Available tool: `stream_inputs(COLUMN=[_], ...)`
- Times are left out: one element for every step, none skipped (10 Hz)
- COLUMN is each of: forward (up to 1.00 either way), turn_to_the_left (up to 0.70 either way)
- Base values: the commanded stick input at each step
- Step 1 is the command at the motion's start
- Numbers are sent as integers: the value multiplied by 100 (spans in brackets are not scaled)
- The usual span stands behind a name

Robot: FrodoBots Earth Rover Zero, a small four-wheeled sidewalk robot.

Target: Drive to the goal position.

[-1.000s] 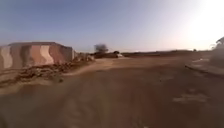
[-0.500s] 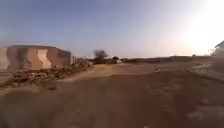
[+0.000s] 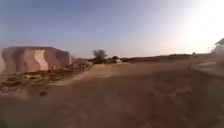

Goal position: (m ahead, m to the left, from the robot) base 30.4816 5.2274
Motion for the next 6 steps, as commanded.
stream_inputs(forward=[69, 69, 69, 69, 69, 69], turn_to_the_left=[0, 0, 0, 0, 0, 0])
